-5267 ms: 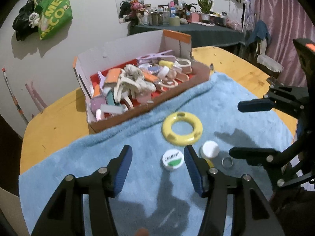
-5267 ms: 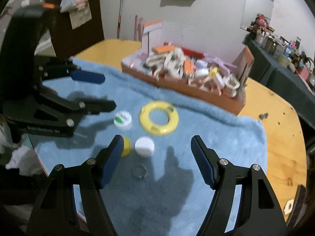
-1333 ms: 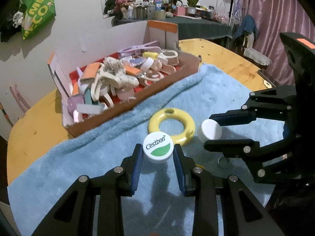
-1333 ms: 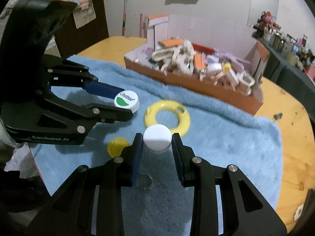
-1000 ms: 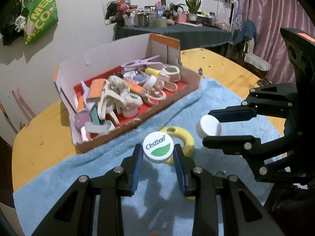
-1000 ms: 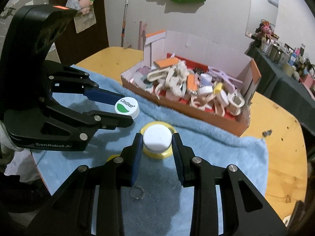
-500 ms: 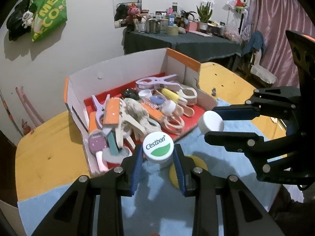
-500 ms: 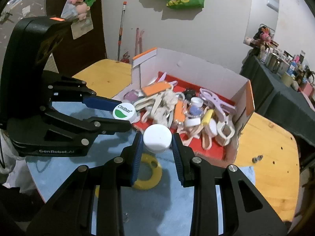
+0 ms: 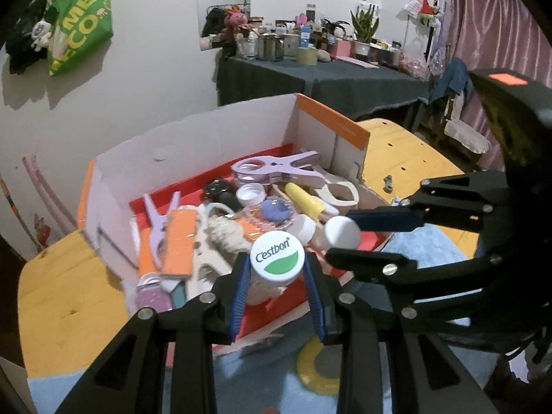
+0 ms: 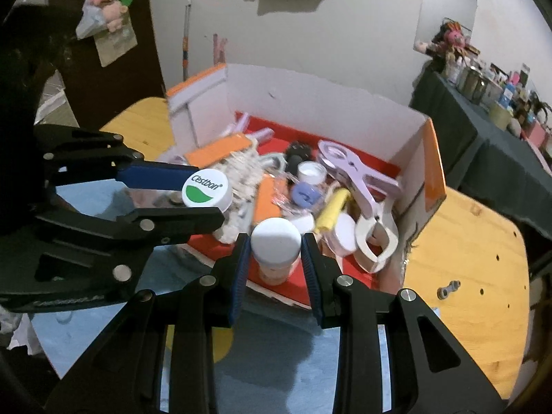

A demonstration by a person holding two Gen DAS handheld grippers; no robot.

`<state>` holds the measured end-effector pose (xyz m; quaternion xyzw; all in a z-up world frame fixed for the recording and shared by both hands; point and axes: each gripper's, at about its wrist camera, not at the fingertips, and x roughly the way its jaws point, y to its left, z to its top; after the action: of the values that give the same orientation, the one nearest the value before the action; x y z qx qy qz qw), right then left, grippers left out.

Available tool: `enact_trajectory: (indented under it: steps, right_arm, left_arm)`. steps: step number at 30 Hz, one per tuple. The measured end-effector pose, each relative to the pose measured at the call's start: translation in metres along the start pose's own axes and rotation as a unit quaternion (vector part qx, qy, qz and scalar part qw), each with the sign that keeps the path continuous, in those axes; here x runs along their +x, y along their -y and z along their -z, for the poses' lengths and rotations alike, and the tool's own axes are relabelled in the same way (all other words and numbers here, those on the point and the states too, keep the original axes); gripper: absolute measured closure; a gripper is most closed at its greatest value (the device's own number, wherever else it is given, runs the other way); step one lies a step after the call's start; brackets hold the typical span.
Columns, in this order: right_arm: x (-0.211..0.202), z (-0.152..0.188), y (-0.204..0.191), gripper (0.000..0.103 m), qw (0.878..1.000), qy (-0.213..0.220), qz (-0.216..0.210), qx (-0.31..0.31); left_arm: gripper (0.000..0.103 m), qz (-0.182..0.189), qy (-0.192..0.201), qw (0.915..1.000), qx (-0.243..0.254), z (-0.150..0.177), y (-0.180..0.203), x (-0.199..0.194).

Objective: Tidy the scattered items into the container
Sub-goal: 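Lift and carry both white caps over the cardboard box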

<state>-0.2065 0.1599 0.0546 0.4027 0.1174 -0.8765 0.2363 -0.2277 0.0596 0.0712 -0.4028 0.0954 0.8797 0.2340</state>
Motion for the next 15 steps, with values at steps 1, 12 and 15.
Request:
enact_trajectory:
  steps: [1, 12, 15]
  right_arm:
    - [0.002, 0.002, 0.003, 0.074, 1.0, -0.003, 0.0, 0.002]
    - [0.022, 0.009, 0.023, 0.074, 0.999, -0.036, 0.015, 0.015]
    - [0.024, 0.01, 0.024, 0.074, 0.999, -0.041, 0.016, 0.014]
  left_arm:
    - [0.07, 0.002, -0.003, 1.0, 0.002, -0.001, 0.002, 0.005]
    - [0.07, 0.008, -0.03, 0.9995, 0.004, -0.002, 0.007, 0.038]
    - [0.07, 0.002, -0.033, 0.9994, 0.009, -0.001, 0.009, 0.042]
